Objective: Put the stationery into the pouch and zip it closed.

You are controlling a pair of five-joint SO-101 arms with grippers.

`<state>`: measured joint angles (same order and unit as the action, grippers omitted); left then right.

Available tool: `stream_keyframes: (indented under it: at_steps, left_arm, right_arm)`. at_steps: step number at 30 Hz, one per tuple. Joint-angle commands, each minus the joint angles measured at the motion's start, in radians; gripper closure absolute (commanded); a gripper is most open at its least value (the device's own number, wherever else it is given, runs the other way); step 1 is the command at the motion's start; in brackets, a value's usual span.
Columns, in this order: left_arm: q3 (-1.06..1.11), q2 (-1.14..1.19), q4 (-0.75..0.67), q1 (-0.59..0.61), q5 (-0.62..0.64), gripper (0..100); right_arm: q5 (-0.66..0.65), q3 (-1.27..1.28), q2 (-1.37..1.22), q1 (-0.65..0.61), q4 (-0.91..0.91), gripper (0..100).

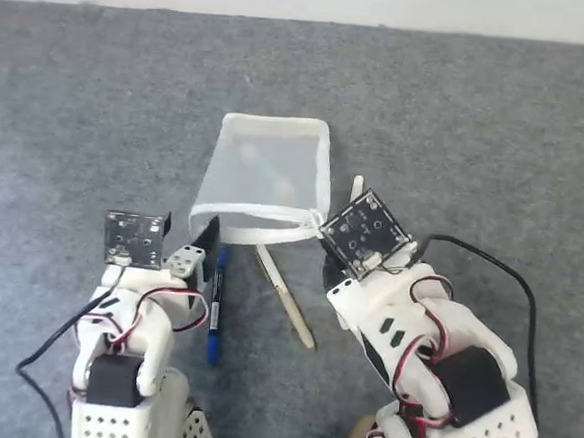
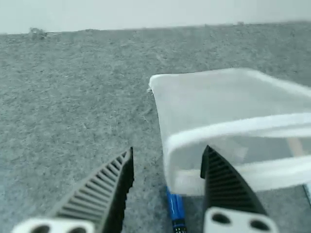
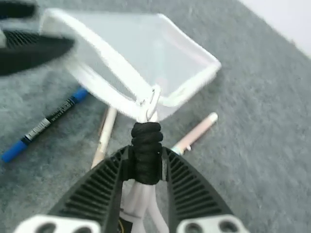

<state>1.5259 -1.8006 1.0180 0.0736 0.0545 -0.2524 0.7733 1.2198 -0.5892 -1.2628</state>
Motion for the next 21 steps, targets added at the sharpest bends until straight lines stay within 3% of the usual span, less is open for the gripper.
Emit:
stream_keyframes:
  at_steps: [1,5,11,21]
  left_arm:
    - [-0.015,-0.015,-0.025,-0.009,-0.017,79]
    - [-0.015,-0.015,-0.025,-0.009,-0.018,79]
    - [-0.015,-0.015,-0.025,-0.009,-0.020,79]
    - [-0.022,-0.018,-0.025,-0.015,-0.020,95]
  right_arm:
    - [-0.017,-0.075,0.033,-0.018,0.004,99.2]
    - [-0.017,-0.077,0.104,-0.030,0.005,99.2]
    - [-0.017,-0.071,0.245,-0.179,-0.045,99.2]
    - [-0.017,-0.026,0.257,-0.197,-0.053,99.2]
